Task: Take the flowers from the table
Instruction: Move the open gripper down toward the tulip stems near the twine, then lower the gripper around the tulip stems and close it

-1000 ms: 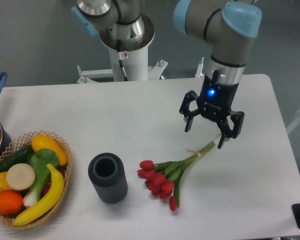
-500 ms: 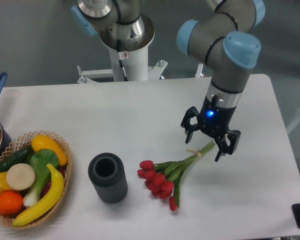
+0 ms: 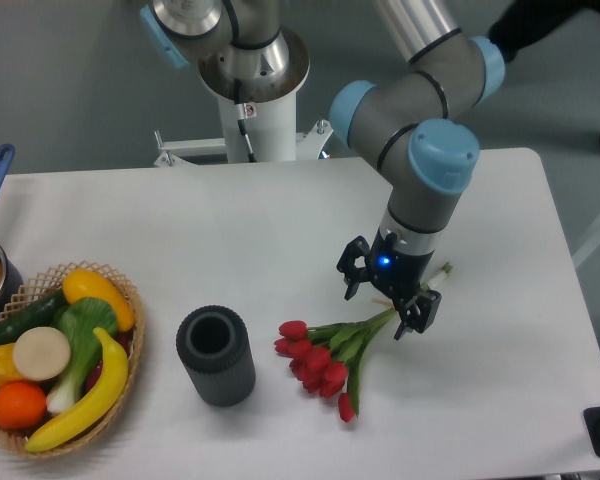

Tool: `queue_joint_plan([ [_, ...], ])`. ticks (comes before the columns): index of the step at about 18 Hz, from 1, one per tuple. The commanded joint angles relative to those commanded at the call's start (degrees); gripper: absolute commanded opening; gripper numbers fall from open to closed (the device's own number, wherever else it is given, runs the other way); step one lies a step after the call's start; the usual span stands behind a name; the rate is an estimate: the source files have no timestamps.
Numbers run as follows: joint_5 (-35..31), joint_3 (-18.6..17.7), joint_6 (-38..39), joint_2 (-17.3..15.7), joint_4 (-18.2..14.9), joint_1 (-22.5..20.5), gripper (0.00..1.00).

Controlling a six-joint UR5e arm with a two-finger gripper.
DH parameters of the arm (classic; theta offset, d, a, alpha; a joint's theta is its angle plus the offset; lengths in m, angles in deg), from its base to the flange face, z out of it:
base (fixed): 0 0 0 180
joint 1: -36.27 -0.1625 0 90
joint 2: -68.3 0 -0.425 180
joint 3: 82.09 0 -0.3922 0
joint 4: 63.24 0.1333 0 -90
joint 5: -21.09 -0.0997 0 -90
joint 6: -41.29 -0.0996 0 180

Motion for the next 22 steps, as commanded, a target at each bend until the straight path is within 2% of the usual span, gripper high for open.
queue_joint_plan([
  [6,-0.9,-1.1,-0.2,1.7,-0.1,-0.1,1.0],
  [10,-6.0,-1.9,-0.4,2.7,0.0,0.0,1.0],
  [16,-6.2,-1.8,-0.4,3.9,0.1,0.0,1.0],
  [18,-6.2,-2.5,-0.1,4.3,1.7,0.2,1.0],
  [21,-6.2,-4.2,-0.3,5.4,7.5,1.0,1.0],
  [22,-6.2,-4.3,-0.1,5.5,7.9,1.1,1.0],
])
